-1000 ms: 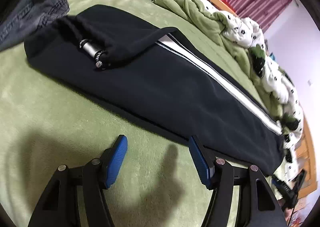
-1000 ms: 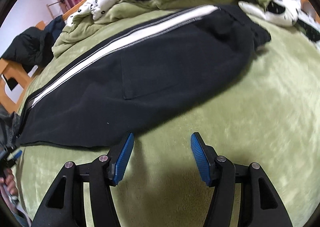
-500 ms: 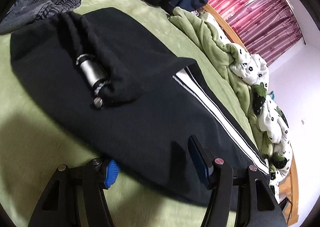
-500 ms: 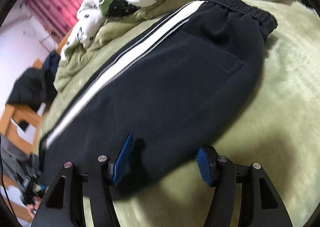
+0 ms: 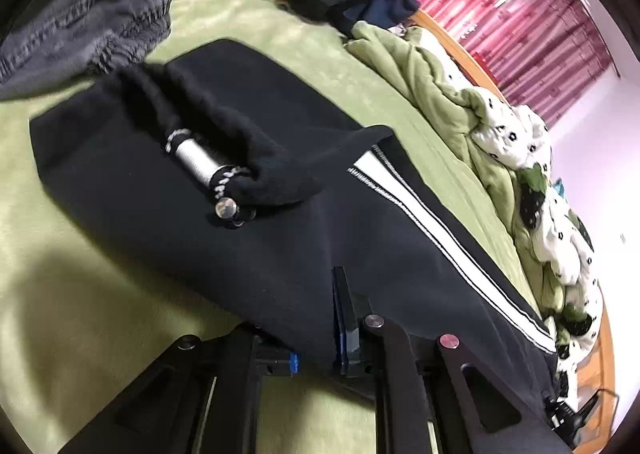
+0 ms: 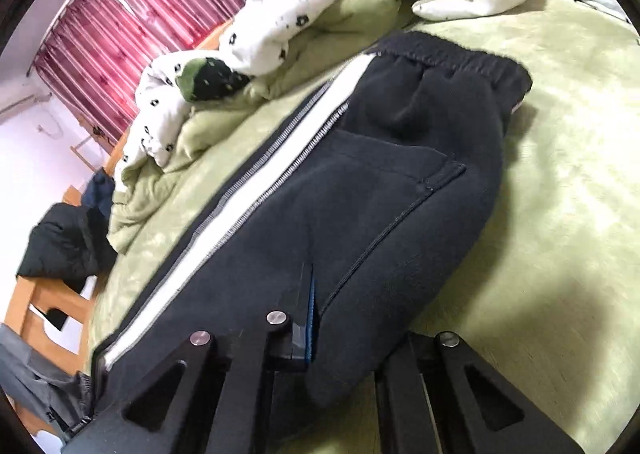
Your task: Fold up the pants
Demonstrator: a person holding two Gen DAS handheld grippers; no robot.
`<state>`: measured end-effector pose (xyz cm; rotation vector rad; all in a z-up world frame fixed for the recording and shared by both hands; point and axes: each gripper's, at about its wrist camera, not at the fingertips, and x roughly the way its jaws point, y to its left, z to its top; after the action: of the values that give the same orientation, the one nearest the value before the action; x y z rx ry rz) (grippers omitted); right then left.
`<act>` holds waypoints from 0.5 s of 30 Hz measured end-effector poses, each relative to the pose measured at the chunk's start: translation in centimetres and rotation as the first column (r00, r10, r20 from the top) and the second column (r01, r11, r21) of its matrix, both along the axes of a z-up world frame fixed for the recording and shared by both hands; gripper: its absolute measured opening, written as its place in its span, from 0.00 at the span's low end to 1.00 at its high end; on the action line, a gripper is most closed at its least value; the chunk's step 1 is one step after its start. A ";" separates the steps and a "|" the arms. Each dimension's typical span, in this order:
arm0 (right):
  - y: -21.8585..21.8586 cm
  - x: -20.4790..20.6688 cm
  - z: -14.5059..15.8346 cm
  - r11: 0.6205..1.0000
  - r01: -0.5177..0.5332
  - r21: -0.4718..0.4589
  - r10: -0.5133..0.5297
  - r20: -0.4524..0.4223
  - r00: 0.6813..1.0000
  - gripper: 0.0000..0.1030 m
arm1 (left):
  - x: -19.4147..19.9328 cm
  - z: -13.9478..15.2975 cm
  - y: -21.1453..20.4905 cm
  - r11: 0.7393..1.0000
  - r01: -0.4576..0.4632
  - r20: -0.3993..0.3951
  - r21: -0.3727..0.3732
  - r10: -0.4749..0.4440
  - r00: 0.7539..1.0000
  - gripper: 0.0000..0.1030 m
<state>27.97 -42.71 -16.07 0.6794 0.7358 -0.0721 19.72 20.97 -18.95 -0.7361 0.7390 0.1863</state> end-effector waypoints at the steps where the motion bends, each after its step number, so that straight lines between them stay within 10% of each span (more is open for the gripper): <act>1: -0.3 -0.9 0.5 1.000 -0.001 -0.005 0.001 -0.001 1.000 0.07 | -0.5 0.3 -0.3 1.000 0.011 0.003 0.005 -0.011 1.000 0.12; 15: -9.1 -17.4 3.8 0.994 0.016 -0.110 -0.017 -0.010 1.000 0.06 | -12.5 1.3 -7.8 0.977 0.210 -0.033 0.030 -0.209 0.977 0.12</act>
<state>10.52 -51.77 -12.24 0.5805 0.7316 -0.1311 7.27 13.15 -17.68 -0.6203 0.8345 0.0182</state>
